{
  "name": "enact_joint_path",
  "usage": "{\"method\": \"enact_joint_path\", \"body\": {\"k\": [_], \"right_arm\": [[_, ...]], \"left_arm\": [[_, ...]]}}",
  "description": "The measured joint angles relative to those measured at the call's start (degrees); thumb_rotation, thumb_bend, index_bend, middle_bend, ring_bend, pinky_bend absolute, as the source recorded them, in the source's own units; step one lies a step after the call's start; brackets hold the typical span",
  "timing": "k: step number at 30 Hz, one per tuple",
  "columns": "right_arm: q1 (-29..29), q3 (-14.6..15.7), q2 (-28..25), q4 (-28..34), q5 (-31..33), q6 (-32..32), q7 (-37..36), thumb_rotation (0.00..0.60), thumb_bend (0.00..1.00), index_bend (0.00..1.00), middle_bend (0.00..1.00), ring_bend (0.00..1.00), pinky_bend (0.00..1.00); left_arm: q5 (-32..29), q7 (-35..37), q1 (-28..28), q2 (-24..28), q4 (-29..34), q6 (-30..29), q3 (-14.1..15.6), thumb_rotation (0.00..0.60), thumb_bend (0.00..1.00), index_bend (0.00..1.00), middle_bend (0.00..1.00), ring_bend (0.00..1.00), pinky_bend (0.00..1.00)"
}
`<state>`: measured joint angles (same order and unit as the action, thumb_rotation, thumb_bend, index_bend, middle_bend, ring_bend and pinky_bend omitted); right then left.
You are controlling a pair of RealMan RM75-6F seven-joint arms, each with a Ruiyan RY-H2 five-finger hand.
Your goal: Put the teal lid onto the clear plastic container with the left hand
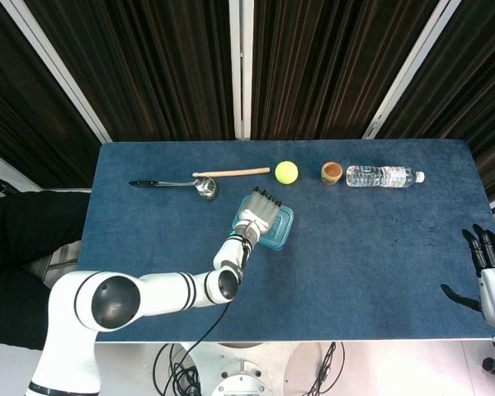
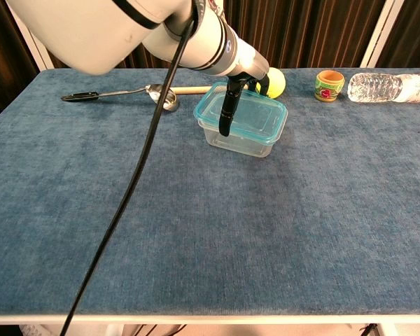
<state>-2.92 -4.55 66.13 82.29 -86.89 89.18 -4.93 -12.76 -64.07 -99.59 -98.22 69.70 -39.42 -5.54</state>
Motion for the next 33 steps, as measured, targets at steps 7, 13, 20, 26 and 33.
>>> {"method": "enact_joint_path", "body": {"k": [7, 13, 20, 26, 33], "right_arm": [[0.0, -0.1, 0.1, -0.3, 0.3, -0.3, -0.3, 0.600, 0.03, 0.00, 0.00, 0.00, 0.00], [-0.1, -0.2, 0.1, -0.5, 0.4, -0.5, -0.4, 0.600, 0.03, 0.00, 0.00, 0.00, 0.00], [-0.1, -0.3, 0.1, -0.7, 0.7, -0.8, -0.5, 0.600, 0.03, 0.00, 0.00, 0.00, 0.00], [-0.1, -0.4, 0.0, -0.8, 1.0, -1.0, -0.5, 0.600, 0.03, 0.00, 0.00, 0.00, 0.00], [0.0, -0.4, 0.1, -0.9, 1.1, -1.1, -0.6, 0.600, 0.03, 0.00, 0.00, 0.00, 0.00]], "left_arm": [[-3.8, -1.8, -1.3, -0.7, -2.3, 0.9, -0.3, 0.600, 0.29, 0.30, 0.21, 0.07, 0.12], [-5.9, -2.5, -1.9, -0.9, -3.7, 1.6, -1.1, 0.600, 0.29, 0.30, 0.21, 0.07, 0.12], [-8.4, -4.6, -2.6, -1.6, -5.7, 1.9, -1.2, 0.600, 0.29, 0.30, 0.20, 0.07, 0.12], [-10.6, -6.9, -3.0, -2.5, -7.2, 2.3, -1.5, 0.600, 0.29, 0.30, 0.20, 0.07, 0.12], [-12.3, -9.9, -3.6, -3.2, -8.0, 1.7, -1.9, 0.600, 0.29, 0.30, 0.20, 0.07, 0.12]]}}
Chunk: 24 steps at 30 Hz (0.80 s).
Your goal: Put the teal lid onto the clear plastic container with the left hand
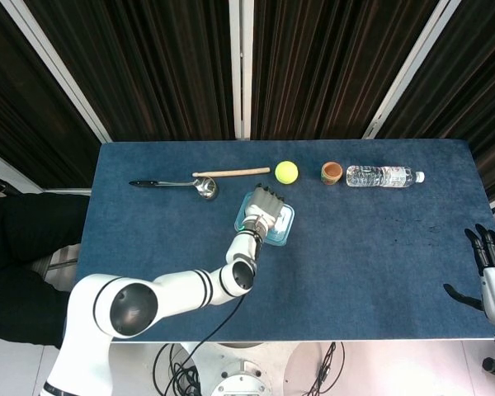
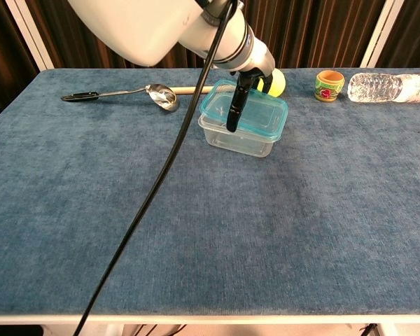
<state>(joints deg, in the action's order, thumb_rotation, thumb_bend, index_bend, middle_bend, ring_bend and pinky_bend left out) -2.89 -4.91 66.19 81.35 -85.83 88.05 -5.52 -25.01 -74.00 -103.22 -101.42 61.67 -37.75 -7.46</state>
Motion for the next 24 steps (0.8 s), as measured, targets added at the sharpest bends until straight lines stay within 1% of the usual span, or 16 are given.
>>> {"method": "enact_joint_path", "body": {"k": [8, 17, 20, 23, 24], "right_arm": [[0.2, 0.0, 0.1, -0.2, 0.1, 0.0, -0.2, 0.600, 0.03, 0.00, 0.00, 0.00, 0.00], [0.2, 0.0, 0.0, -0.2, -0.1, 0.2, -0.2, 0.600, 0.03, 0.00, 0.00, 0.00, 0.00], [0.3, 0.0, 0.1, -0.2, -0.1, 0.3, -0.2, 0.600, 0.03, 0.00, 0.00, 0.00, 0.00], [0.4, 0.1, 0.1, -0.3, -0.1, 0.4, -0.3, 0.600, 0.03, 0.00, 0.00, 0.00, 0.00], [0.5, 0.1, 0.2, -0.3, -0.1, 0.4, -0.3, 0.600, 0.03, 0.00, 0.00, 0.00, 0.00]], "left_arm": [[-2.4, -3.7, 0.0, -1.2, -1.8, -0.7, -1.4, 0.600, 0.29, 0.29, 0.19, 0.07, 0.12], [-2.6, -6.6, 1.3, -2.0, -2.6, -1.2, -3.2, 0.600, 0.28, 0.28, 0.19, 0.07, 0.12], [-2.5, -7.0, 1.8, -2.2, -2.8, -1.4, -3.8, 0.600, 0.25, 0.20, 0.15, 0.05, 0.12], [-2.1, -7.2, 2.4, -2.4, -3.0, -1.3, -4.5, 0.600, 0.18, 0.06, 0.07, 0.01, 0.11], [-1.9, -7.2, 2.5, -2.5, -3.0, -1.4, -4.8, 0.600, 0.17, 0.03, 0.04, 0.00, 0.10]]}}
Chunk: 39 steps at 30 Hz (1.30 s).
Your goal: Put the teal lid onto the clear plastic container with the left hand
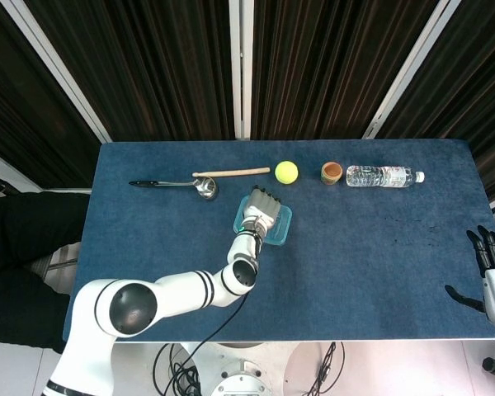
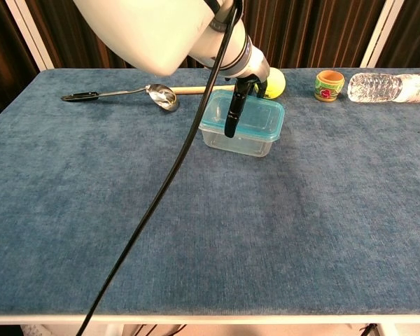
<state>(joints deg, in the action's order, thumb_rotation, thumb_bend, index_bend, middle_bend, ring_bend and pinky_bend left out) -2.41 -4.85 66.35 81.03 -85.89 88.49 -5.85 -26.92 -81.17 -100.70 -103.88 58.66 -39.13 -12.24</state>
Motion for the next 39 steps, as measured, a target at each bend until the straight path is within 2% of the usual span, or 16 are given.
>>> {"method": "enact_joint_path", "body": {"k": [3, 12, 19, 23, 26, 39], "right_arm": [[0.1, 0.0, 0.0, 0.0, 0.0, 0.2, -0.1, 0.600, 0.03, 0.00, 0.00, 0.00, 0.00], [0.4, 0.0, 0.0, 0.0, -0.3, 0.8, -0.4, 0.600, 0.03, 0.00, 0.00, 0.00, 0.00], [0.4, 0.0, 0.0, -0.2, -0.8, 1.1, -0.6, 0.600, 0.03, 0.00, 0.00, 0.00, 0.00], [0.2, 0.0, 0.3, -0.2, -1.2, 1.1, -0.6, 0.600, 0.03, 0.00, 0.00, 0.00, 0.00], [0.1, 0.1, 0.4, 0.0, -1.6, 1.2, -0.3, 0.600, 0.03, 0.00, 0.00, 0.00, 0.00], [0.7, 0.3, 0.0, 0.8, -1.5, 1.8, 0.4, 0.600, 0.03, 0.00, 0.00, 0.00, 0.00]], "left_arm": [[0.8, 0.0, 0.4, 0.0, 0.2, -0.6, -0.5, 0.600, 0.13, 0.00, 0.00, 0.00, 0.09], [3.0, 1.0, 2.4, 0.9, 2.6, -2.0, -2.0, 0.600, 0.11, 0.00, 0.00, 0.00, 0.07], [8.5, 5.2, 5.4, 5.3, 11.0, -2.9, -2.6, 0.600, 0.10, 0.01, 0.00, 0.00, 0.07], [15.2, 9.4, 8.0, 7.8, 17.5, -5.2, -1.6, 0.600, 0.09, 0.05, 0.03, 0.00, 0.07], [17.7, 11.8, 9.6, 8.6, 20.2, -6.8, 0.2, 0.600, 0.09, 0.05, 0.03, 0.00, 0.08], [17.4, 13.6, 9.3, 6.8, 18.0, -5.8, 3.1, 0.600, 0.09, 0.06, 0.06, 0.00, 0.09]]}}
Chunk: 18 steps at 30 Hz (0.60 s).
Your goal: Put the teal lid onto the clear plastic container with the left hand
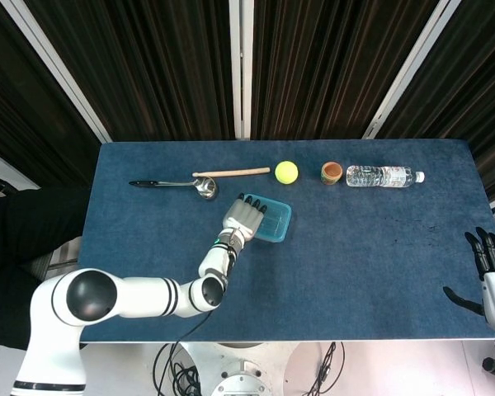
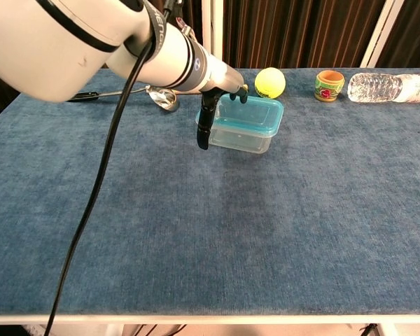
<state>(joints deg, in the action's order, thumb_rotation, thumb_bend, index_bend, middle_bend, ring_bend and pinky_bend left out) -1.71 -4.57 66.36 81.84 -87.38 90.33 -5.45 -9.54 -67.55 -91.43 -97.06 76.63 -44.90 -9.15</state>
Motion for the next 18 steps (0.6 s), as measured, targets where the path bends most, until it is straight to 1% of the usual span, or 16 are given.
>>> {"method": "enact_joint_path", "body": {"k": [6, 10, 13, 18], "right_arm": [[0.1, 0.0, 0.0, 0.1, -0.2, 0.2, 0.1, 0.600, 0.03, 0.00, 0.00, 0.00, 0.00], [0.0, -0.1, -0.2, 0.5, -0.4, 0.5, 0.4, 0.600, 0.03, 0.00, 0.00, 0.00, 0.00], [0.0, -0.1, -0.2, 0.6, -0.6, 0.5, 0.5, 0.600, 0.03, 0.00, 0.00, 0.00, 0.00], [-0.1, 0.0, 0.0, 0.7, -0.9, 0.5, 0.7, 0.600, 0.03, 0.00, 0.00, 0.00, 0.00]], "left_arm": [[0.1, 0.6, -0.2, -0.4, -0.3, 0.4, 0.7, 0.600, 0.09, 0.06, 0.06, 0.00, 0.09], [2.2, 2.0, 0.1, 0.6, 1.3, -0.1, 0.3, 0.600, 0.09, 0.06, 0.06, 0.00, 0.09], [5.5, 3.4, 0.8, 1.8, 4.0, -1.1, 0.3, 0.600, 0.08, 0.06, 0.06, 0.00, 0.09], [12.6, 6.3, 2.5, 4.4, 11.2, -3.9, 0.9, 0.600, 0.07, 0.08, 0.07, 0.00, 0.09]]}}
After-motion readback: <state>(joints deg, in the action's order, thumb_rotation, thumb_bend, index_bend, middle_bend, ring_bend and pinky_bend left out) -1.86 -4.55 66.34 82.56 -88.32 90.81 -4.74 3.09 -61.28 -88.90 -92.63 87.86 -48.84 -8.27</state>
